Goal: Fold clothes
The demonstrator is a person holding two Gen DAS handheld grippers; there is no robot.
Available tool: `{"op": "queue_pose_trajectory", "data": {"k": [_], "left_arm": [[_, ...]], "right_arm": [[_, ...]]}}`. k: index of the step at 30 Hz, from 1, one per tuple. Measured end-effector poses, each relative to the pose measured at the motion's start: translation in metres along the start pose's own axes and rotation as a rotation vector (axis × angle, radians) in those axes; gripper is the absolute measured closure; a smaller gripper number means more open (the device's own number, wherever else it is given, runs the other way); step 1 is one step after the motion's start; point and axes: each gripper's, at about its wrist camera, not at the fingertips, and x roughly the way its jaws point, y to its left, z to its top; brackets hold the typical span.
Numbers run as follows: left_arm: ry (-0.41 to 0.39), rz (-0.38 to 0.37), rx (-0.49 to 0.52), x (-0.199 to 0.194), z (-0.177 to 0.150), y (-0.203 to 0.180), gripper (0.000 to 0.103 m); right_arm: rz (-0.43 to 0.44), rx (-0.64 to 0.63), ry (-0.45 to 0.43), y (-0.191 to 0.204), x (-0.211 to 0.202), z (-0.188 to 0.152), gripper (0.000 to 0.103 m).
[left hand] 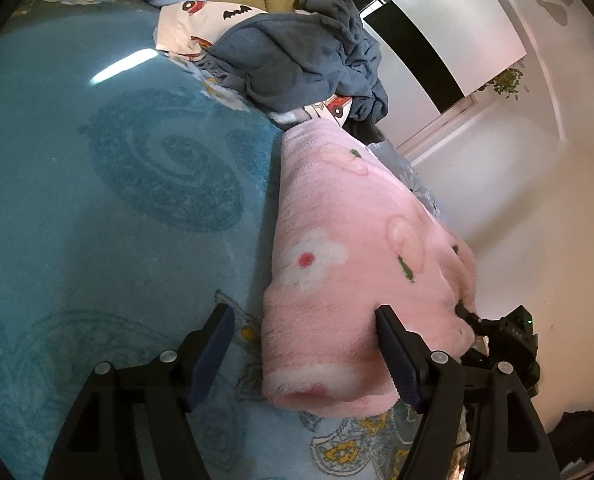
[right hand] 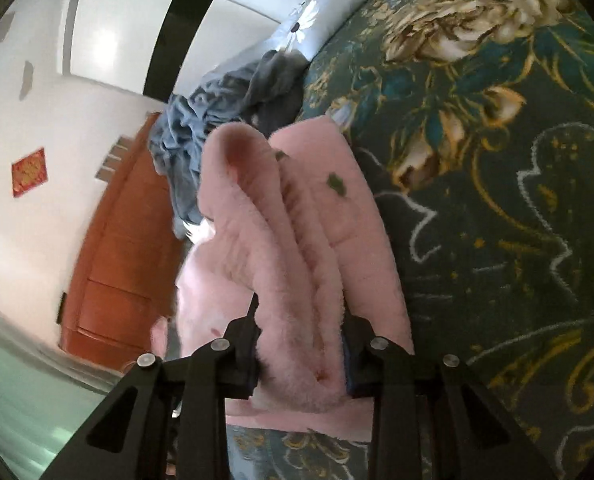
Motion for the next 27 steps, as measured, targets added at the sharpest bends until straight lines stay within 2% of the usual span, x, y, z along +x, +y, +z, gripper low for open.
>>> {"op": "queue_pose_trajectory", "data": {"k": [2,7,10,13,16,17,20,21,23,26,27], "left_arm": [[-0.009,0.021,0.017,-0.006,0.0,-0.003,0.027],[-0.05,0.092,0.091,-0.02,0.009,-0.021,0.027],[-0.071,0.09,0.199,-0.018,0.02,-0.057,0.027],[-0.068,0.076,0.328,-0.008,0.022,-0.094,0.027],[-0.038,0.105,0.438,0.006,0.016,-0.114,0.027],[-0.026,0.109,0.441,0.009,0.014,-0.114,0.027],[0.014,0.111,0.4,0.019,0.009,-0.103,0.027],[0.019,0.114,0.393,0.021,0.008,-0.101,0.027],[0.028,0.118,0.381,0.023,0.006,-0.097,0.027],[0.029,0.117,0.381,0.029,0.009,-0.1,0.027],[0.031,0.12,0.381,0.03,0.01,-0.101,0.027]], "right_arm": [[-0.017,-0.051,-0.013,0.011,-0.007,0.005,0.062],[-0.096,-0.192,-0.154,0.045,-0.039,0.023,0.054],[-0.099,-0.265,-0.158,0.068,-0.036,0.03,0.054],[-0.086,-0.352,-0.103,0.098,-0.011,0.03,0.054],[-0.117,-0.486,-0.055,0.122,0.01,0.029,0.052],[-0.134,-0.523,-0.053,0.127,0.014,0.031,0.051],[-0.165,-0.527,-0.071,0.126,0.014,0.034,0.051],[-0.181,-0.525,-0.099,0.126,0.008,0.034,0.051],[-0.226,-0.569,-0.216,0.133,-0.01,0.029,0.051],[-0.149,-0.612,-0.21,0.143,-0.013,0.024,0.05],[-0.118,-0.619,-0.147,0.145,-0.003,0.023,0.049]]}}
